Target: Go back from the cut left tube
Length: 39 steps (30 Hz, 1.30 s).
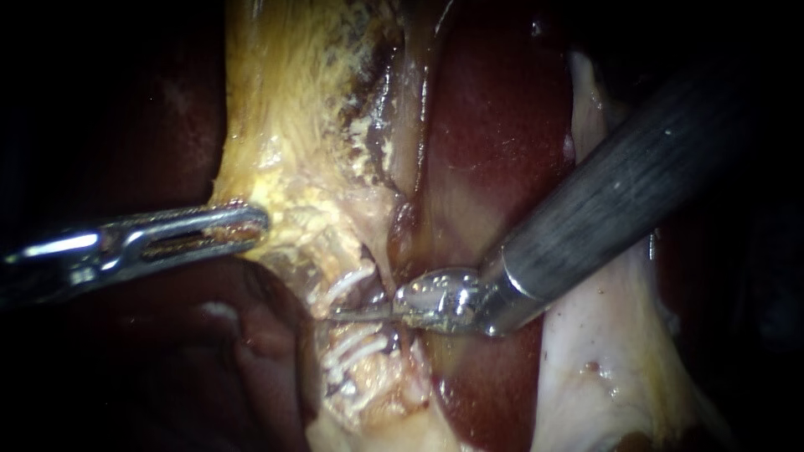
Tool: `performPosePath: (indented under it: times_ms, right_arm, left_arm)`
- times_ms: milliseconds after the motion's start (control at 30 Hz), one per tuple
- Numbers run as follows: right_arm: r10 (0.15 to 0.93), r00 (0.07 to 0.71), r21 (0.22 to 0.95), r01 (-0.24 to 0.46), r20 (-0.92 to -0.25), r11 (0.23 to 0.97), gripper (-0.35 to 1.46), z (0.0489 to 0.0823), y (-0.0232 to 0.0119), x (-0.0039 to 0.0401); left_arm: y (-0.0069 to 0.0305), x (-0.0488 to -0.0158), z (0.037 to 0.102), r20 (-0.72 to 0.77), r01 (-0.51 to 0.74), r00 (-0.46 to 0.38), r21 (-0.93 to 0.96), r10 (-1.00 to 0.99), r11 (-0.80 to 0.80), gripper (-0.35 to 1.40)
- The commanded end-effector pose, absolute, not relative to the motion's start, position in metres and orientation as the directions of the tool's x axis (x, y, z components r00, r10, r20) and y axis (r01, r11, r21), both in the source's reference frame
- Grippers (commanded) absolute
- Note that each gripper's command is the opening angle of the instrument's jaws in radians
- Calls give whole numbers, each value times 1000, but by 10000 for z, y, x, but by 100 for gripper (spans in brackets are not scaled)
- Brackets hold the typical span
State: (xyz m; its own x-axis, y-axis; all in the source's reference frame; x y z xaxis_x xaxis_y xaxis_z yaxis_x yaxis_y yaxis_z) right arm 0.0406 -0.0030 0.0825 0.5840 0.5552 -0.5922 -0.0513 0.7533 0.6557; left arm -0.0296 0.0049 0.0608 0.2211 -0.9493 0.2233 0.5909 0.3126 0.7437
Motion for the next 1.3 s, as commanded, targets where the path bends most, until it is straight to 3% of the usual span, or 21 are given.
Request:
performPosePath:
  times_ms: [33,167,233,467,967,1067,1300]
  right_arm:
    - [555,584,656,-50,-593,753,-35,825,-30,405]
    - [558,586,659,-53,-588,750,-28,823,-31,405]
    - [558,584,659,-52,-589,750,5,823,-32,406]
    - [560,581,649,-70,-591,757,68,823,-32,407]
    - [549,575,641,-56,-606,766,105,815,-34,407]
    - [536,560,628,-36,-632,778,121,809,-37,407]
    - [451,537,555,38,-713,831,141,791,-42,393]
  left_arm:
    - [49,-296,608,223,591,221,744,-949,312,-35]
    - [49,-296,608,223,591,221,744,-949,312,-35]
    - [49,-296,608,223,591,221,744,-949,312,-35]
    - [49,-296,608,223,591,221,744,-949,312,-35]
    - [50,-295,608,223,590,222,744,-949,313,-35]
    - [51,-294,609,223,590,222,745,-949,313,-35]
    - [52,-292,611,223,589,223,745,-949,313,-35]
